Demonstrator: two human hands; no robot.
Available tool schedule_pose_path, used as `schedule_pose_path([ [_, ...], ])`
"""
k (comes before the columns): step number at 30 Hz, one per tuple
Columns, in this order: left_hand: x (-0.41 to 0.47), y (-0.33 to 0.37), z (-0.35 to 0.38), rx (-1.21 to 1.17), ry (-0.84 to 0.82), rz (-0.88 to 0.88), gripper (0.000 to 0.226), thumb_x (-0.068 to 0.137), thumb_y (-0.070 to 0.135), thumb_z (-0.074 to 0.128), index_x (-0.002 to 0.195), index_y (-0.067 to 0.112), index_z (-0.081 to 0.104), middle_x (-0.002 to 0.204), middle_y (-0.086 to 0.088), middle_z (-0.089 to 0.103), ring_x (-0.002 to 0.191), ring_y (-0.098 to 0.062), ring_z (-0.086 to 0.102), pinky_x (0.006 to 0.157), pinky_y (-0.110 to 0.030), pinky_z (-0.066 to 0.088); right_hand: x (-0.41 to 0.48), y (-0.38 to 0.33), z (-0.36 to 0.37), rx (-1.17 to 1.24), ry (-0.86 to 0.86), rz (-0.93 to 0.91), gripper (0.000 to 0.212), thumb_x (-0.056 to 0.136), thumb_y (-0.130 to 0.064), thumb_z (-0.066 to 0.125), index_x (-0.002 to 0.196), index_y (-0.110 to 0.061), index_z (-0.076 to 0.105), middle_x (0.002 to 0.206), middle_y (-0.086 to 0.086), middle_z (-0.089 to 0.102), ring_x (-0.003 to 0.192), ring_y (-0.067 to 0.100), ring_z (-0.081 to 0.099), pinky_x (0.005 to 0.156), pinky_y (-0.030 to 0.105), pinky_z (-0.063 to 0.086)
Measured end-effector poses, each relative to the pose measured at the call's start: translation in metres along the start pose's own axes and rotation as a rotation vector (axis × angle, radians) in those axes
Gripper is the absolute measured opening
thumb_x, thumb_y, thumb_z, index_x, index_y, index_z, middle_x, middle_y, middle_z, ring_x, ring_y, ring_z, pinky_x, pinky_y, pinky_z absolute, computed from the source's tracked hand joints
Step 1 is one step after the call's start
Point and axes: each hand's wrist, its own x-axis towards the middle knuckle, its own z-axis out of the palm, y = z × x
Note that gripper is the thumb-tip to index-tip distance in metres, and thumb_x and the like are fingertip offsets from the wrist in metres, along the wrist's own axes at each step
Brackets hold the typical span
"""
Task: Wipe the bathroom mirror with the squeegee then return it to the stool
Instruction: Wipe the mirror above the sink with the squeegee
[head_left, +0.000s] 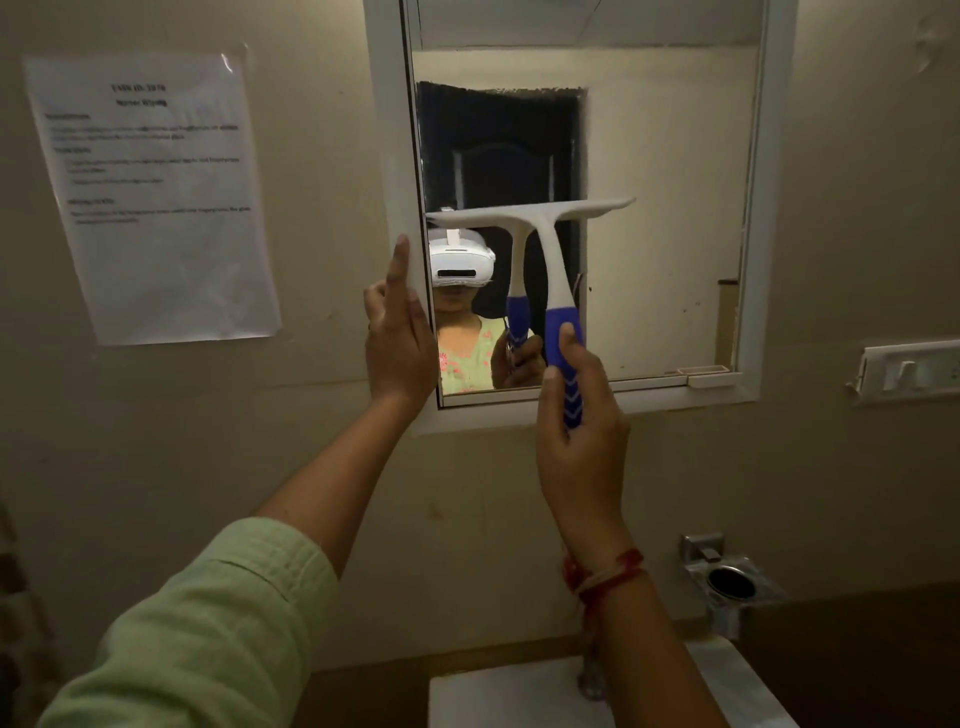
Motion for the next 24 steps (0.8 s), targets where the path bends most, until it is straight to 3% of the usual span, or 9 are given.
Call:
schedule_pose_path([
  [3,-0.001,-0.001,0.000,0.001,-0.007,-0.004,0.046,0.101,0.024,0.023,0.147,0.022,0.024,0.106,-0.006,0.042,0.055,-0.003,0.037,0.050,-0.004,0.034,-0.030,0.020,0.002,0.009,-0.012,0.023,0.040,0.094,-0.037,0.041,0.133,-0.031,0.039,0.108,0.005,0.058,0.082,0.013,0.059,0.066,0.024,0.054],
  [7,0.000,0.000,0.000,-0.004,-0.002,-0.006,0.047,0.100,0.024,0.023,0.147,0.022,0.025,0.104,-0.003,0.040,0.056,-0.003,0.037,0.051,-0.005,0.035,-0.080,0.042,0.001,-0.004,-0.045,0.033,0.038,0.092,-0.019,0.050,0.129,-0.017,0.042,0.084,0.005,0.056,0.059,0.012,0.049,0.055,0.025,0.047],
  [11,-0.001,-0.002,0.002,0.007,0.010,-0.001,0.046,0.101,0.024,0.024,0.147,0.025,0.025,0.107,-0.002,0.041,0.057,-0.004,0.039,0.050,-0.006,0.035,-0.048,0.030,-0.002,0.045,-0.035,0.022,0.039,0.093,-0.031,0.043,0.132,-0.023,0.044,0.089,0.001,0.058,0.065,0.005,0.052,0.059,0.013,0.046],
  [14,0.000,-0.002,0.002,0.000,0.012,0.000,0.045,0.102,0.020,0.025,0.147,0.023,0.026,0.105,-0.002,0.040,0.057,-0.004,0.037,0.053,-0.004,0.038,-0.008,0.015,-0.003,0.055,-0.030,0.000,0.038,0.093,-0.038,0.041,0.131,-0.032,0.042,0.106,0.003,0.059,0.076,0.001,0.054,0.063,0.012,0.048],
  [16,0.000,-0.003,0.002,0.004,0.022,-0.002,0.045,0.102,0.019,0.026,0.147,0.021,0.026,0.104,-0.003,0.041,0.056,-0.003,0.036,0.052,-0.004,0.038,-0.003,0.014,-0.004,0.049,-0.029,-0.015,0.038,0.093,-0.039,0.041,0.131,-0.033,0.041,0.108,-0.005,0.057,0.078,0.001,0.055,0.065,0.013,0.049],
  [18,0.000,-0.005,0.003,0.009,0.021,-0.003,0.045,0.102,0.020,0.026,0.147,0.022,0.025,0.106,-0.005,0.043,0.057,-0.001,0.036,0.051,-0.003,0.037,-0.019,0.022,-0.001,0.049,-0.039,-0.004,0.040,0.094,-0.038,0.041,0.133,-0.030,0.040,0.106,-0.012,0.055,0.080,0.005,0.057,0.067,0.015,0.051],
  [21,-0.001,-0.006,0.003,0.021,0.015,-0.006,0.044,0.102,0.019,0.026,0.146,0.022,0.026,0.111,-0.006,0.045,0.061,0.002,0.037,0.054,-0.003,0.038,-0.060,0.039,0.002,0.010,-0.053,-0.009,0.039,0.094,-0.028,0.044,0.132,-0.021,0.043,0.088,0.001,0.057,0.063,0.006,0.050,0.058,0.018,0.048],
  [24,0.000,-0.004,0.003,0.008,0.015,-0.007,0.044,0.102,0.018,0.027,0.146,0.022,0.027,0.109,-0.003,0.043,0.060,0.002,0.037,0.055,-0.002,0.036,-0.076,0.045,0.000,0.001,-0.060,0.008,0.038,0.091,-0.013,0.051,0.127,-0.018,0.042,0.080,0.006,0.055,0.059,0.006,0.046,0.056,0.024,0.046],
])
